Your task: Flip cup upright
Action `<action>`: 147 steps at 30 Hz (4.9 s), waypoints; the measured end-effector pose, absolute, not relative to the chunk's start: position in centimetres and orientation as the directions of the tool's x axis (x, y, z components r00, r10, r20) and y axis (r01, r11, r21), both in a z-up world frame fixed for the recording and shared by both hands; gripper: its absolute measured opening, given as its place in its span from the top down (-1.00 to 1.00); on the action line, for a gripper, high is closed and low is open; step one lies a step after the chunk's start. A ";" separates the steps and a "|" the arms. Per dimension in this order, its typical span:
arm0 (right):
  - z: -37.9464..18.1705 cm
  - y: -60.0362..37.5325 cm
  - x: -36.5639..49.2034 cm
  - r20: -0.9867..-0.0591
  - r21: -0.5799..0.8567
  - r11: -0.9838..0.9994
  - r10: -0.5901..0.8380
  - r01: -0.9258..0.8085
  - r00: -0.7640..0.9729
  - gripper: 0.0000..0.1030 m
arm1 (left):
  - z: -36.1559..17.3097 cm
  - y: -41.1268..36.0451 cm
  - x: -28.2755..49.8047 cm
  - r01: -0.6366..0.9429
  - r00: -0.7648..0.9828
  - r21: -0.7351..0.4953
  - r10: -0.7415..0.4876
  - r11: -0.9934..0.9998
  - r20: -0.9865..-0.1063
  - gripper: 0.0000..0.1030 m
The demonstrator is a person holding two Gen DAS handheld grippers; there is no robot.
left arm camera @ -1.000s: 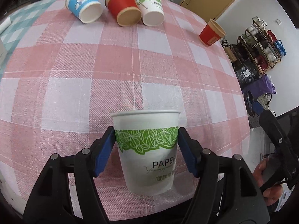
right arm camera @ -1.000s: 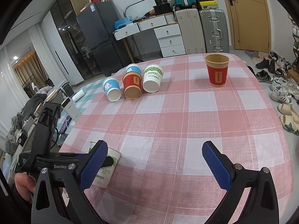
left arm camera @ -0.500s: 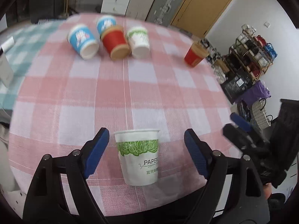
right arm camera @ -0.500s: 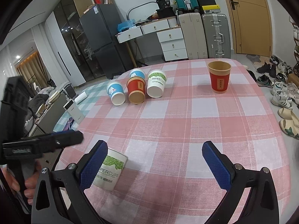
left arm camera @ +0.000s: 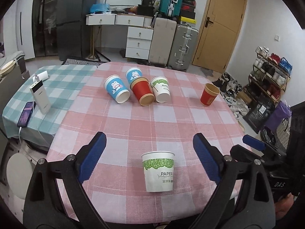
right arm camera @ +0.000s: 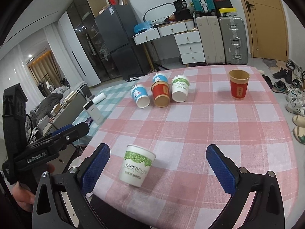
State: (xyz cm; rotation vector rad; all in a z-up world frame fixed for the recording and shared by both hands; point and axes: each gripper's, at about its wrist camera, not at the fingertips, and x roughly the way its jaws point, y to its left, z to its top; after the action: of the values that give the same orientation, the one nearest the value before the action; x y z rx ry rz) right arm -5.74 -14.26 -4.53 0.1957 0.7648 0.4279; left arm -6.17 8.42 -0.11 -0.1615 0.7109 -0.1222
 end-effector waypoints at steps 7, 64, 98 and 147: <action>-5.5 -13.3 -5.6 -0.658 0.360 0.878 0.478 -0.315 0.582 -1.00 | -1.3 9.9 -7.8 -0.012 0.767 -0.161 -0.094 0.987 -0.635 -0.93; -12.9 -12.5 -0.4 -0.546 0.000 0.960 0.235 -0.281 0.804 -0.22 | -6.9 9.6 1.9 -0.027 0.743 -0.214 -0.123 0.976 -0.658 -0.97; -6.5 -18.3 -7.2 -0.622 0.177 0.940 0.337 -0.292 0.707 -0.97 | -6.2 3.3 -1.7 0.127 0.725 -0.155 -0.199 0.980 -0.660 -0.98; -3.7 -18.6 -7.4 -0.569 0.138 0.960 0.277 -0.243 0.774 -0.98 | -3.3 1.4 -3.7 0.122 0.739 -0.071 -0.138 0.990 -0.659 -0.98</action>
State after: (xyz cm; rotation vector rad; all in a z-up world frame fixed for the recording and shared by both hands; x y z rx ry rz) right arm -7.44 -18.58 -3.69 0.0580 0.6250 0.2816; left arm -3.65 1.44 -3.34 -0.0236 0.7247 -0.1427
